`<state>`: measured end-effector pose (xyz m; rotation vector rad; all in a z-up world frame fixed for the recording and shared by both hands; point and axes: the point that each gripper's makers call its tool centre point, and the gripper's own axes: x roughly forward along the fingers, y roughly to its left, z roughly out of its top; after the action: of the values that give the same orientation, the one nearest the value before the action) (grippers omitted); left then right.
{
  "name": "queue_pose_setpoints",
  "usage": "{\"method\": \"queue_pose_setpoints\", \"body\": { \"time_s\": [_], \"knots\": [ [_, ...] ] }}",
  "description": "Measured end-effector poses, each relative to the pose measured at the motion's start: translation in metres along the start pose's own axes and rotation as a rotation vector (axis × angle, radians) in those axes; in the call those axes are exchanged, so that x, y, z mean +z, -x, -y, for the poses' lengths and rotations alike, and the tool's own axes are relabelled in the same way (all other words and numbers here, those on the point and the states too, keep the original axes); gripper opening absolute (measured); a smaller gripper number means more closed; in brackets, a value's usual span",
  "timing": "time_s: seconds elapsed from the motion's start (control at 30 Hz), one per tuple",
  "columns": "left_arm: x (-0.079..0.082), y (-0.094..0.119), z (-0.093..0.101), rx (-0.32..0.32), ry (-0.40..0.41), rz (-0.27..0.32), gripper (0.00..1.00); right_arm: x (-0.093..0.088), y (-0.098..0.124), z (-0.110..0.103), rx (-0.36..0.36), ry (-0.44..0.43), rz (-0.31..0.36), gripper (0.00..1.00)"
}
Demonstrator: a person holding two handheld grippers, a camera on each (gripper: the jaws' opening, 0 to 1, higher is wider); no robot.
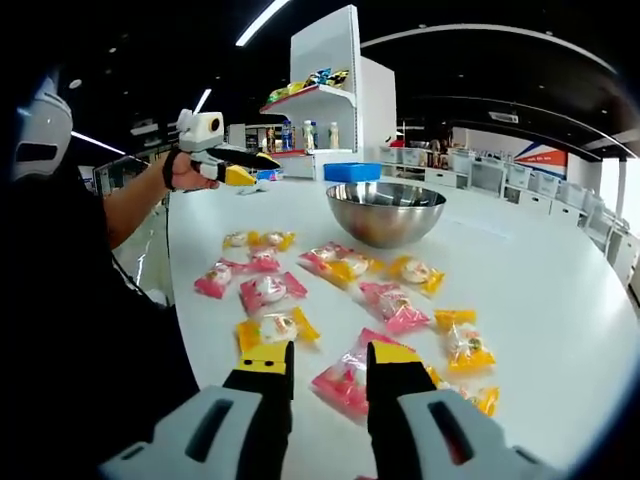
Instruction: Pick up the marshmallows scattered on the table and place them into the bowl on the table
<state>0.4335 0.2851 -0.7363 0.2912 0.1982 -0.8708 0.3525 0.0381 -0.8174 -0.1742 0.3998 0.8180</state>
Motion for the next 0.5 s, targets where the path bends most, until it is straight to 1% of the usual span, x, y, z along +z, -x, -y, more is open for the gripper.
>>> {"method": "queue_pose_setpoints", "body": {
  "time_s": [0.17,0.3,0.43,0.5],
  "knots": [
    [-0.007,0.011,-0.002,0.033,0.012,0.008,0.52,0.001,-0.003,-0.002,0.008,0.006,0.001,0.29],
    [-0.017,0.023,-0.001,0.066,0.032,0.015,0.52,0.002,-0.004,-0.001,0.009,0.006,0.003,0.29],
    [-0.014,0.036,0.003,0.083,0.071,0.062,0.52,0.002,-0.005,0.0,0.007,0.006,0.001,0.29],
    [-0.015,0.04,0.01,0.079,0.07,0.066,0.52,0.002,-0.006,0.0,0.009,0.004,0.002,0.29]
  ]
}}
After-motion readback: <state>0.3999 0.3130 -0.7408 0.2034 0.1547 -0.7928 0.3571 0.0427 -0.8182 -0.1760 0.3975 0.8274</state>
